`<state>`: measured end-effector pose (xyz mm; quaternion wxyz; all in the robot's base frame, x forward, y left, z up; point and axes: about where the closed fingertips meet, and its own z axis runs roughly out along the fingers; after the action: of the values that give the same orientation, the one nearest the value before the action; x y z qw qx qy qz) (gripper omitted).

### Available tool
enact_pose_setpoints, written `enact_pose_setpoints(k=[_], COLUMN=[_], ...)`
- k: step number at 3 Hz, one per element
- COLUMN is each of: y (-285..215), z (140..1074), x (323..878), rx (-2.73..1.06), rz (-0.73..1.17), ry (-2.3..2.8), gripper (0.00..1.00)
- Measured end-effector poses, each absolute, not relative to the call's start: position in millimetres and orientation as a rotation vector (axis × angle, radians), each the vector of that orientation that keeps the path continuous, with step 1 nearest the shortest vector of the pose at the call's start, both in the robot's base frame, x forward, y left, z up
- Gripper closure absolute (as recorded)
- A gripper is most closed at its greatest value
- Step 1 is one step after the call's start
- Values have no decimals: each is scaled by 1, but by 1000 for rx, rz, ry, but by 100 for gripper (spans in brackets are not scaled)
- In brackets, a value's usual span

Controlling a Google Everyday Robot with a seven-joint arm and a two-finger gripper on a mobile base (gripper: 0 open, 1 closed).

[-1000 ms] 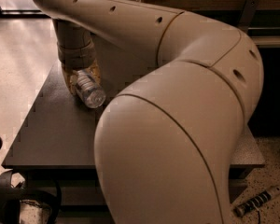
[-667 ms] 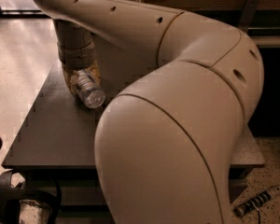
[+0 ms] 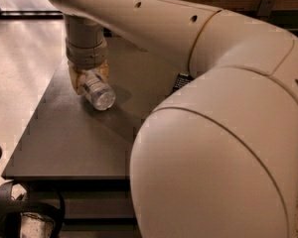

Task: Place blue plastic bottle upright

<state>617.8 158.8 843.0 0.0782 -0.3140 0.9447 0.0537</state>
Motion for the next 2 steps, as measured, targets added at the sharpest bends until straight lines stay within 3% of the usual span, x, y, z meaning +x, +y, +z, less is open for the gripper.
enact_pose_setpoints(k=[2], y=[143], z=[938], x=[620], rx=[-1161], rz=[339], ry=[2327], gripper=[100])
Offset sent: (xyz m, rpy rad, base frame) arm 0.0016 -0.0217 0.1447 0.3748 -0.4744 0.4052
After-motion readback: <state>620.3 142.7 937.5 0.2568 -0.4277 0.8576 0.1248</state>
